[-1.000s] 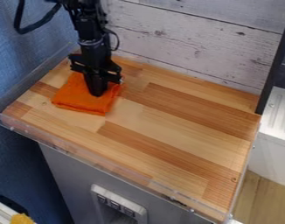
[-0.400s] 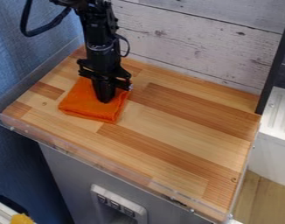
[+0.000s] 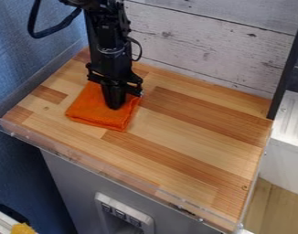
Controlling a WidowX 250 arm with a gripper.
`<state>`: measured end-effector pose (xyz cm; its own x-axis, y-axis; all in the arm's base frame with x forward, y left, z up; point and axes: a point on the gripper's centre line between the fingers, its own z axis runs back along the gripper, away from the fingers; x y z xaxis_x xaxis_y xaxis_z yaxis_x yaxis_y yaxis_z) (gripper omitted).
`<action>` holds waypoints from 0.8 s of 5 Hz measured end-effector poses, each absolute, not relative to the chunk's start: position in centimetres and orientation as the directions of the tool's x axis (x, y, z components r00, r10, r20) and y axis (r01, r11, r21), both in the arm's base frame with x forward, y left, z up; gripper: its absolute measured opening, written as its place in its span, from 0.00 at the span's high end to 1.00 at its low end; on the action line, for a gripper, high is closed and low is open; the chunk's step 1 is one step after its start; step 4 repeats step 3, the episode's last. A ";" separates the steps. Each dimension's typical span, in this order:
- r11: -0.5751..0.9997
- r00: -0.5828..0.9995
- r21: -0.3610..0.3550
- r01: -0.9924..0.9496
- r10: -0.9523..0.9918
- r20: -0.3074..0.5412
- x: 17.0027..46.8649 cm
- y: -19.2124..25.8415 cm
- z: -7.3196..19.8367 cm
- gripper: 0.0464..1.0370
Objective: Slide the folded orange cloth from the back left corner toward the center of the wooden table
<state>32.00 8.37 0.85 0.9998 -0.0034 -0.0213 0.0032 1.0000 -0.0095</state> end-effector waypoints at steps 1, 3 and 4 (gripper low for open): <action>1.000 0.998 -0.021 0.012 -0.013 -0.056 31.6 7.7 1.1 0.80; 1.000 0.999 -0.006 0.008 -0.008 -0.044 33.1 7.3 4.8 0.25; 1.000 0.999 -0.006 0.008 -0.008 -0.044 33.1 7.3 4.8 0.25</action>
